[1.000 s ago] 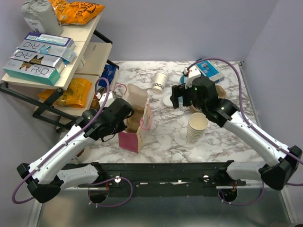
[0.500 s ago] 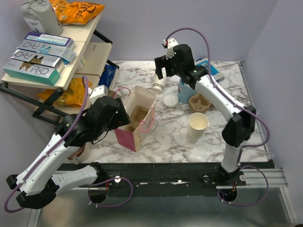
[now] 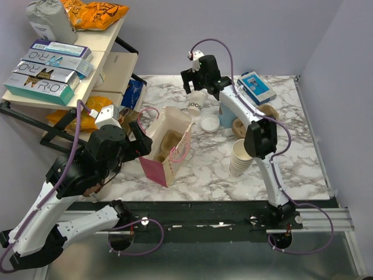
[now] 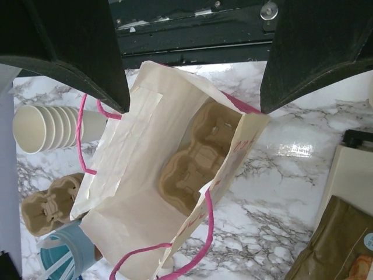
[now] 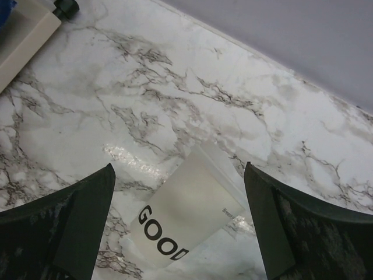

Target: Pack the takeout coffee

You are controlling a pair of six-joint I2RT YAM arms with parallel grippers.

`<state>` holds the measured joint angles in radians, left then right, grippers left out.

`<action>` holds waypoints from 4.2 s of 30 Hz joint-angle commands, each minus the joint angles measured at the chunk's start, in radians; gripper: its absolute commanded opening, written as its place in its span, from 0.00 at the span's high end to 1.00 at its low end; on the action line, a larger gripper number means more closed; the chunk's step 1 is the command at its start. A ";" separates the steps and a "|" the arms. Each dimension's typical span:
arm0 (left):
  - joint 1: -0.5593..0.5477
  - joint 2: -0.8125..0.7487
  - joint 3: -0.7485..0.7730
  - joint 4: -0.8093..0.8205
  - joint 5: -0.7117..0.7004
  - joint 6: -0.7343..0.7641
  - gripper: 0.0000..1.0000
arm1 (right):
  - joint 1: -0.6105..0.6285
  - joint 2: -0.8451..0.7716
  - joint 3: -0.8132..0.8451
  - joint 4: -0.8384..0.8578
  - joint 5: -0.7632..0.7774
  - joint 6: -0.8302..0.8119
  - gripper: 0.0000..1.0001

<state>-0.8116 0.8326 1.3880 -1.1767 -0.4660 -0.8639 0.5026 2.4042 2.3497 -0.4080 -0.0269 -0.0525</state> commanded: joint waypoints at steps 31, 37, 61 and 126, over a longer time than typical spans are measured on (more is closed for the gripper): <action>0.006 0.068 -0.023 0.089 -0.045 0.037 0.01 | -0.055 0.021 -0.119 -0.029 -0.196 0.079 0.19; 0.006 0.031 -0.047 0.091 -0.056 0.025 0.01 | -0.052 -0.048 -0.219 -0.014 -0.177 0.023 0.33; 0.006 0.000 -0.055 0.077 -0.066 0.002 0.01 | -0.052 -0.093 -0.283 -0.055 -0.195 0.013 0.53; 0.005 -0.030 0.002 0.425 0.411 0.010 0.01 | 0.171 -1.261 -1.467 0.839 -0.045 -0.908 0.99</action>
<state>-0.8116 0.7631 1.3518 -0.8646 -0.1925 -0.8112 0.6102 1.2533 1.0195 0.3008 -0.1394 -0.7204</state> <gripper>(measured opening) 0.988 0.241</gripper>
